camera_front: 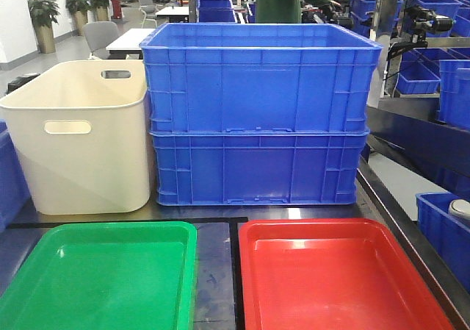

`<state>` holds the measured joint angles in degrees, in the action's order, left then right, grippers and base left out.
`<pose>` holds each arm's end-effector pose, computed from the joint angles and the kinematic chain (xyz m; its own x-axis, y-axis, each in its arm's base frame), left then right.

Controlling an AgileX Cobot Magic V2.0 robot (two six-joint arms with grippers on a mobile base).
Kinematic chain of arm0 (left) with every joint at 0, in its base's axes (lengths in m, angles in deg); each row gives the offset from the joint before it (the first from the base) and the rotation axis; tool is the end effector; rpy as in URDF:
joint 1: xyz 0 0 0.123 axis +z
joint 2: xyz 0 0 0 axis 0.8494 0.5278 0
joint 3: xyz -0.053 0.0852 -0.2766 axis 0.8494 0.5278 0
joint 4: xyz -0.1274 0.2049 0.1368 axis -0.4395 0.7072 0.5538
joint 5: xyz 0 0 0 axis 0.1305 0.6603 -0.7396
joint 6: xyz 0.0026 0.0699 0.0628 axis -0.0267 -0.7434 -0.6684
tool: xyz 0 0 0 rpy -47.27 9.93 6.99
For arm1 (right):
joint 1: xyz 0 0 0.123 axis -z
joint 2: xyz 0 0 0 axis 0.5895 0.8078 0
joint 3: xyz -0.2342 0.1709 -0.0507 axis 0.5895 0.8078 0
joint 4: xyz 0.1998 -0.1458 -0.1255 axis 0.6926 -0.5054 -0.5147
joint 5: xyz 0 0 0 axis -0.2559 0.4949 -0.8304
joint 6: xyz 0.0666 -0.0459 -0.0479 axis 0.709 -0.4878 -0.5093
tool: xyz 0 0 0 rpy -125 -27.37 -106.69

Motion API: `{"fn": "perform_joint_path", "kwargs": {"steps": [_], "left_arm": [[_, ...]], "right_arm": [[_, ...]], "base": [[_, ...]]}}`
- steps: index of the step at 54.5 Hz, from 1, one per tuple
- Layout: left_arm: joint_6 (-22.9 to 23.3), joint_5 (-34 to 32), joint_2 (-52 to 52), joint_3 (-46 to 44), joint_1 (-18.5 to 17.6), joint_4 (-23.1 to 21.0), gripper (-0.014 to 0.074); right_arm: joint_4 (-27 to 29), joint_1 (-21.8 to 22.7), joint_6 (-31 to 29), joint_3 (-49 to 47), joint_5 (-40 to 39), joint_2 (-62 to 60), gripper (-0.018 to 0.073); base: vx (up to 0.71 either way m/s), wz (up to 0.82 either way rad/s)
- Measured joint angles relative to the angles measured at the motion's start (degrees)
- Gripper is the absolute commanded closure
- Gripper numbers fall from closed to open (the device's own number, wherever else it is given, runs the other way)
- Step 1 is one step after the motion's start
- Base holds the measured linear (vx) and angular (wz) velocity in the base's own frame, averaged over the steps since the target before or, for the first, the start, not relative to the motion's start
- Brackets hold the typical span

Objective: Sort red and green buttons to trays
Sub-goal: 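Lower the green button into the green tray and red into red tray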

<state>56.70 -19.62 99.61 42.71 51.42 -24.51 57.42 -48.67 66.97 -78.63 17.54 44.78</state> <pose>0.1123 -0.0049 0.3033 -0.0420 0.0170 -0.9990 0.0294 0.9994 0.0157 0.1240 0.0193 0.3045 -0.2156 -0.0131 -0.9764 -0.1268 0.9918 0.0147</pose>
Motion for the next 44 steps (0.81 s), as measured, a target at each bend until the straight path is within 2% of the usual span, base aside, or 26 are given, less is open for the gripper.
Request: {"fn": "perform_joint_path", "kwargs": {"steps": [27,44], "left_arm": [[0.0,-0.2,0.0,0.0,0.0,0.0,0.0594],[0.0,-4.18,0.0,0.0,0.0,0.0,0.0594]], "right_arm": [[-0.28,0.0,0.0,0.0,-0.66,0.0,0.0559],[-0.45,0.0,0.0,0.0,-0.98,0.0,0.0559]], "base": [[0.0,0.0],[0.0,0.0]]}}
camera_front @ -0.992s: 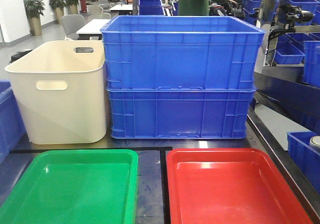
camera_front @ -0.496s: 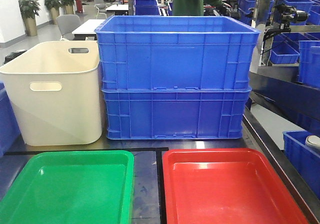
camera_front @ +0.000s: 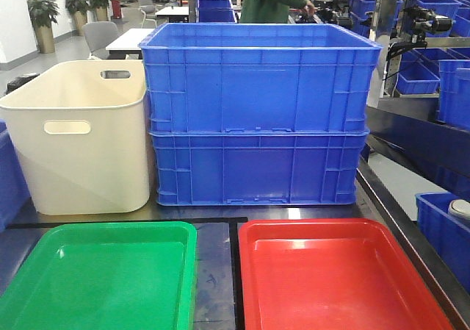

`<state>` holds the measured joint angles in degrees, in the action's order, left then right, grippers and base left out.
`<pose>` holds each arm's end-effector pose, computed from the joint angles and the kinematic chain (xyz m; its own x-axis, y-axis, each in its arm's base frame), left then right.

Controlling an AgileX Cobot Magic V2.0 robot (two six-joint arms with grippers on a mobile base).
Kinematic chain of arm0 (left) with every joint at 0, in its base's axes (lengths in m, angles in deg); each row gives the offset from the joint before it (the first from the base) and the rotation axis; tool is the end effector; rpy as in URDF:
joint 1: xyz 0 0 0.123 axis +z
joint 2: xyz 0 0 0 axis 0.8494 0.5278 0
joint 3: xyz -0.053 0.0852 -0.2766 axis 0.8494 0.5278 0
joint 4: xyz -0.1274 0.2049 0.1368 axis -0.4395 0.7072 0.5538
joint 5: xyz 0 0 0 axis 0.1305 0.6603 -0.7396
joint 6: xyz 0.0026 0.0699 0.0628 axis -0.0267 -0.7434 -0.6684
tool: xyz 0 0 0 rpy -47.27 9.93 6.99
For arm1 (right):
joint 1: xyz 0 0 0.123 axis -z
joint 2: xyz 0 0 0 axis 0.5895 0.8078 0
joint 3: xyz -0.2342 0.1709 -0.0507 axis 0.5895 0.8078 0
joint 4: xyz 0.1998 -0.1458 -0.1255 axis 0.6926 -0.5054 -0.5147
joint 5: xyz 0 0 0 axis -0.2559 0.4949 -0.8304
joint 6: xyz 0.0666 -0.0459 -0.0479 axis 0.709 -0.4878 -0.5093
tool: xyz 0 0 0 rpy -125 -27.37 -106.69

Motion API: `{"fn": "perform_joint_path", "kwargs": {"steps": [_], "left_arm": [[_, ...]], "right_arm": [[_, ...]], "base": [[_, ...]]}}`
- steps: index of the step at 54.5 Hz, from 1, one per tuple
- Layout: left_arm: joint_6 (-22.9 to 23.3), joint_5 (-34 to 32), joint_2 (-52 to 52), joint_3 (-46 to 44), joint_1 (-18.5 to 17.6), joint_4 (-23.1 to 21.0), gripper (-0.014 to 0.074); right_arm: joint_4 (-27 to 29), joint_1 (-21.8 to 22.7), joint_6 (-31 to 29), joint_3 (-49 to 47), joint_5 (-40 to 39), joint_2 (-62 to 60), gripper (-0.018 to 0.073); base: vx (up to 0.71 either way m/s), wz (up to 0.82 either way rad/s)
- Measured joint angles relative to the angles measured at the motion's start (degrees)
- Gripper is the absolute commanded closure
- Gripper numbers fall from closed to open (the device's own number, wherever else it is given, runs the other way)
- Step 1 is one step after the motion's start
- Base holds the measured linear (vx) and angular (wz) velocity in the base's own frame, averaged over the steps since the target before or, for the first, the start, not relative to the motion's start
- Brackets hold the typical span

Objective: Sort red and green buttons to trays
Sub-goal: 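Lower the green button into the green tray and red into red tray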

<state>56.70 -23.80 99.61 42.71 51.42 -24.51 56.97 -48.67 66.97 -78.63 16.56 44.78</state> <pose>0.1122 -0.0091 0.3087 0.0160 0.0140 -0.9998 0.0734 0.9972 0.0151 0.1243 0.0196 0.3060 -0.1983 -0.0185 -0.9800 -0.1320 0.9912 0.0080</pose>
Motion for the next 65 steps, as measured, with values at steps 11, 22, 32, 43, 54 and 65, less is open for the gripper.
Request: {"fn": "perform_joint_path", "kwargs": {"steps": [11,22,32,43,54,65], "left_arm": [[0.16,-1.21,0.37,0.0,0.0,-0.87,0.0594],[0.46,-8.64,9.04,0.0,0.0,-3.16,0.0594],[0.57,-20.49,27.56,-2.56,0.0,-3.06,0.0594],[-4.97,-31.04,48.53,-9.28,0.0,-2.87,0.0592],[-6.78,-42.9,61.76,-11.65,0.0,-2.64,0.0549],[-9.27,-45.92,66.44,-11.89,0.0,-2.01,0.043]], "right_arm": [[0.0,0.0,0.0,0.0,-1.68,1.92,0.0559],[-3.23,0.0,0.0,-0.06,-20.04,14.07,0.0559],[-6.16,0.0,0.0,-3.77,-34.31,31.81,0.0559],[-6.79,0.0,-0.06,-9.7,-41.54,47.62,0.0559],[-6.83,0.0,-2.26,-11.39,-46.21,58.72,0.0512],[-6.9,0.0,-4.09,-11.39,-47.81,64.0,0.0341]], "base": [[0.0,0.0],[0.0,0.0],[0.0,0.0],[0.0,0.0],[0.0,0.0],[0.0,0.0]]}}
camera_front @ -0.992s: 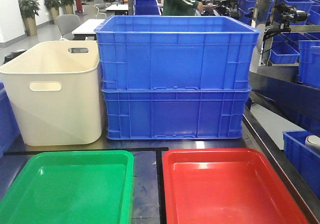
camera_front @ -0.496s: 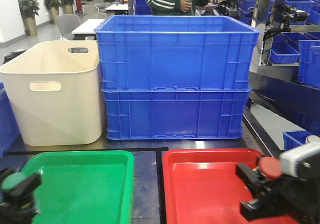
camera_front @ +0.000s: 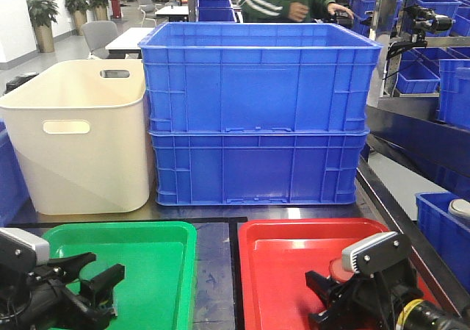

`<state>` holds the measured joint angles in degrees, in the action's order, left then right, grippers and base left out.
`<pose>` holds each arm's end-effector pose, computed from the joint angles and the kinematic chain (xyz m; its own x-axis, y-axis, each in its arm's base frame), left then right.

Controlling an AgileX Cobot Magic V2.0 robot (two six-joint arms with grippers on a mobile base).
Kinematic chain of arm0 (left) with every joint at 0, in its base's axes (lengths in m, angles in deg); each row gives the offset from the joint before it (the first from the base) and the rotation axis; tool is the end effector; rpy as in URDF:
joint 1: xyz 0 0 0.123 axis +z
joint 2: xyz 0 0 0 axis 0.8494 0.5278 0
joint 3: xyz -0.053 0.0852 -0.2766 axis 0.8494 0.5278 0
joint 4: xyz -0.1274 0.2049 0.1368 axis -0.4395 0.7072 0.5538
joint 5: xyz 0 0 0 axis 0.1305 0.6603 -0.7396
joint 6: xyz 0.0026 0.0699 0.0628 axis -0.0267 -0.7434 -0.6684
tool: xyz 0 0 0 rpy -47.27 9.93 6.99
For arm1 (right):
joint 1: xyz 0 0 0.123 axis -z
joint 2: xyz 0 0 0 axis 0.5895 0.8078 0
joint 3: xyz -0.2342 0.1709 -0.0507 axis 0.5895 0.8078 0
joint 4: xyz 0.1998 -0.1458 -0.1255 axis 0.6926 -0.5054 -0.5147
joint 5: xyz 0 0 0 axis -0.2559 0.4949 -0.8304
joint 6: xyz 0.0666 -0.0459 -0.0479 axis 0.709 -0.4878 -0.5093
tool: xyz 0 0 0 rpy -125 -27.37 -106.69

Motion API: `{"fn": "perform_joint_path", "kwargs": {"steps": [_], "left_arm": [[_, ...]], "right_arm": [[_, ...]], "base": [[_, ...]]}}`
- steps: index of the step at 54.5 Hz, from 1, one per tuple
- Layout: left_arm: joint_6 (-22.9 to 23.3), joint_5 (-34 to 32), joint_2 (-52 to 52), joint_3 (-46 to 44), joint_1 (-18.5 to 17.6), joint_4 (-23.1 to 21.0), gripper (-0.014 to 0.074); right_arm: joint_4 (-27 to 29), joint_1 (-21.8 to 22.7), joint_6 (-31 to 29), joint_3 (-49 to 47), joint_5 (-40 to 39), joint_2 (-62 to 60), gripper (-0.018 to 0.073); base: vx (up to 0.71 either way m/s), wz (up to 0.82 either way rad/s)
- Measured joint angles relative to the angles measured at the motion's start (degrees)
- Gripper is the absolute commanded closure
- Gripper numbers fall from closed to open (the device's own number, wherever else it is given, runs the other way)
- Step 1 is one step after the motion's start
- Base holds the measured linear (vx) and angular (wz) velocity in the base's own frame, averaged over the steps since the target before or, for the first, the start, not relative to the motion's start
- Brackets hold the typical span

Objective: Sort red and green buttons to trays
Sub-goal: 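Lower the green button into the green tray and red into red tray, then open both grippers to release the buttons in the trays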

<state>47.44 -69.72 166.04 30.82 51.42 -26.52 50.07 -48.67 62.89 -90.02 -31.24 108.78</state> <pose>0.2991 -0.0726 0.1929 -0.2450 0.0390 -0.9687 0.4886 0.8680 -0.0887 0.3127 0.0920 0.1846 -0.2786 -0.1752 -0.9443 -0.4597 0.8876 -0.0291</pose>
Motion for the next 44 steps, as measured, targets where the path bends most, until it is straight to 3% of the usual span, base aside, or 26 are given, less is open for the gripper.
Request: {"fn": "perform_joint_path", "kwargs": {"steps": [13,21,31,44], "left_arm": [[-1.47,-0.3,0.02,-0.08,0.0,0.02,0.0177],[-1.52,-0.41,0.07,-0.08,0.0,0.02,0.0052],[-1.52,-0.87,-0.31,-0.08,0.0,-0.08,0.0027],[-1.52,-0.81,-6.39,-0.08,0.0,-0.08,0.0027]], "right_arm": [[0.06,0.0,-0.05,-0.24,-0.68,0.35,0.0015],[1.99,0.0,-0.05,-0.3,-0.91,0.35,-0.0113],[6.8,0.0,-0.05,-0.3,-1.6,0.35,-0.0113],[7.45,0.0,-0.05,-0.3,-1.77,-4.3,-0.0068]], "base": [[0.0,0.0],[0.0,0.0],[0.0,0.0],[0.0,0.0]]}}
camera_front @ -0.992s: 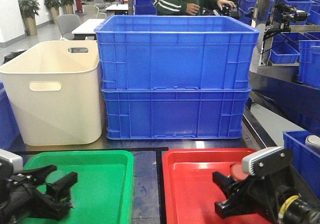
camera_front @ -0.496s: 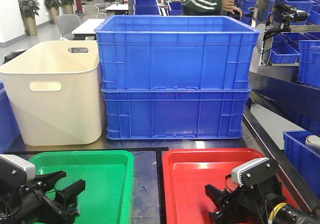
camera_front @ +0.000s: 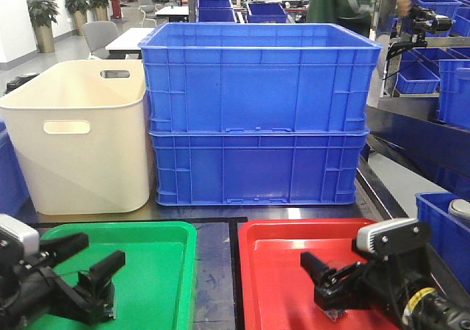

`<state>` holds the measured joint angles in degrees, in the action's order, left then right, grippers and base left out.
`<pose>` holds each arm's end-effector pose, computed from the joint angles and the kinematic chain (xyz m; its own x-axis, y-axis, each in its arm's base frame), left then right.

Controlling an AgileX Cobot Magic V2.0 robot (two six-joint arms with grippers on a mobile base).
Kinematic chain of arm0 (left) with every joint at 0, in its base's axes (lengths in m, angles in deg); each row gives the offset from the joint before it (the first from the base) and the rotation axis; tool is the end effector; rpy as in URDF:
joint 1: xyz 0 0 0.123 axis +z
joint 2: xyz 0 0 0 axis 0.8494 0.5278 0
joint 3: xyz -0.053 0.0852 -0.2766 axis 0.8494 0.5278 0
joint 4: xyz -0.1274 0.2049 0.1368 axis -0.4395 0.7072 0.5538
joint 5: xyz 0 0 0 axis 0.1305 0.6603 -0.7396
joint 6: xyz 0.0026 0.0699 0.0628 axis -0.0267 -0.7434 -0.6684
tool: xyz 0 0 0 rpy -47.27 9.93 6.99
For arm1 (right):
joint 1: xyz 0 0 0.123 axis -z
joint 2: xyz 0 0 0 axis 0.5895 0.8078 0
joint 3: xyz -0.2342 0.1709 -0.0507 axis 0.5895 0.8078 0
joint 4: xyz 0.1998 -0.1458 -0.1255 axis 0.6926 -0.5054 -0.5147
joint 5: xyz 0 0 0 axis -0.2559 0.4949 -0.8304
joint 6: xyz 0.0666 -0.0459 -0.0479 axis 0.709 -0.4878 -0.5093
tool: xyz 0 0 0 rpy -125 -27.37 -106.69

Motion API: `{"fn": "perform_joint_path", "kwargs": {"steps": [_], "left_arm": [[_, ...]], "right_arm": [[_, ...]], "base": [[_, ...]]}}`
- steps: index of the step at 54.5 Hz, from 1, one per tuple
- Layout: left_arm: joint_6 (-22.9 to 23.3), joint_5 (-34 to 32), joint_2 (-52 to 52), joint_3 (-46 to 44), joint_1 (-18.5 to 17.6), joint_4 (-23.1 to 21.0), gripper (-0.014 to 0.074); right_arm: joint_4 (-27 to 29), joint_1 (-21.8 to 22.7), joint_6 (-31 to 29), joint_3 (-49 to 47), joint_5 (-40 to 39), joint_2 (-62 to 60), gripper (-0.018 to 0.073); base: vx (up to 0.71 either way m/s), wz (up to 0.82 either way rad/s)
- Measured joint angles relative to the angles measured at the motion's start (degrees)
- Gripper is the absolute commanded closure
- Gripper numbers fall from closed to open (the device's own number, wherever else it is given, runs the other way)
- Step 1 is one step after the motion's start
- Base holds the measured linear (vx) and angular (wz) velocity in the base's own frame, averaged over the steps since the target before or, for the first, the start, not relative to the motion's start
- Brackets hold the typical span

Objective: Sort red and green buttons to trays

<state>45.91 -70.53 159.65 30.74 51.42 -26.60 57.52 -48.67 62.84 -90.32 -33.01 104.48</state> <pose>0.2896 -0.0720 0.2281 -0.1110 0.0417 -0.9929 0.5041 0.8634 -0.0201 0.3117 0.0863 0.2148 -0.2056 -0.0412 -0.9778 -0.3805 0.9239 0.0411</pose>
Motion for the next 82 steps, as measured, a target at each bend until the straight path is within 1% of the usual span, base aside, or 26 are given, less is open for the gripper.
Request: {"fn": "perform_joint_path", "kwargs": {"steps": [4,8,10,14,16,17,18,20,24,26,27,32,36,37,43,46,52,58,82], "left_arm": [[0.16,0.65,-2.7,0.0,0.0,0.0,0.0029],[1.37,2.04,-6.25,0.0,0.0,0.23,0.0052],[2.26,3.48,-8.43,0.0,0.0,0.57,0.0079],[4.39,7.7,-12.46,0.0,0.0,2.42,0.0167],[6.05,10.69,-15.08,0.0,0.0,4.17,0.0223],[7.14,11.77,-16.44,0.0,0.0,5.31,0.0273],[8.41,13.47,-17.83,0.0,0.0,6.12,0.03],[10.93,16.89,-20.77,0.0,0.0,8.97,0.0384],[17.81,23.05,-25.85,0.06,0.0,15.4,0.0528],[22.19,25.53,-28.87,0.06,0.0,19.2,0.0608],[24.42,26.87,-30.4,0.06,0.0,20.49,0.0605],[33.82,30.63,-36.93,1.09,0.0,29.14,0.0605],[42.24,30.95,-42.6,3.27,0.0,35.41,0.0605],[44.27,30.74,-43.97,4.0,0.0,36.34,0.0605],[53.24,29.09,-50.01,8.24,0.0,43.39,0.0603],[56.06,28.59,-52.38,9.73,0.0,46.27,0.0603],[57.75,27.76,-55.17,11.26,0.0,51.16,0.0603],[58.0,26.97,-56.34,11.47,0.0,53.32,0.0603],[58.13,26.8,-56.34,11.51,0.0,53.87,0.0602]], "right_arm": [[0.0,0.0,0.0,0.0,0.05,-2.33,-0.005],[0.0,0.0,0.06,0.0,1.09,-5.8,-0.0017],[-0.2,0.0,0.1,0.0,2.16,-7.48,0.0007],[-1.68,0.0,0.74,0.0,6.83,-11.78,0.009],[-3.04,0.0,1.01,0.0,10.25,-14.41,0.0155],[-3.73,0.0,1.13,0.0,11.48,-15.84,0.0192],[-4.46,0.0,1.3,0.0,13.44,-17.27,0.0231],[-5.6,0.0,1.76,0.0,16.79,-19.78,0.03],[-6.82,0.0,4.12,0.0,25.06,-25.42,0.0461],[-6.96,0.0,5.18,0.0,28.48,-27.99,0.0534],[-7.01,0.0,5.76,0.0,30.52,-29.53,0.0575],[-7.12,0.0,7.11,0.0,39.36,-35.87,0.0573],[-6.79,0.0,7.33,0.09,46.98,-40.92,0.0571],[-6.67,0.0,7.33,0.31,48.38,-42.1,0.0571],[-6.49,0.0,7.13,2.4,52.56,-47.85,0.057],[-6.49,0.0,7.06,3.55,53.17,-50.27,0.0568],[-6.31,0.0,7.06,4.62,53.89,-52.84,0.0567],[-6.31,0.0,7.06,4.81,54.45,-54.19,0.0567],[-6.31,0.0,7.06,4.81,54.59,-54.35,0.0567]], "base": [[0.0,0.0],[0.0,0.0],[0.0,0.0],[0.0,0.0],[0.0,0.0],[0.0,0.0],[0.0,0.0],[0.0,0.0],[0.0,0.0],[0.0,0.0],[0.0,0.0],[0.0,0.0],[0.0,0.0],[0.0,0.0],[0.0,0.0],[0.0,0.0],[0.0,0.0],[0.0,0.0],[0.0,0.0]]}}
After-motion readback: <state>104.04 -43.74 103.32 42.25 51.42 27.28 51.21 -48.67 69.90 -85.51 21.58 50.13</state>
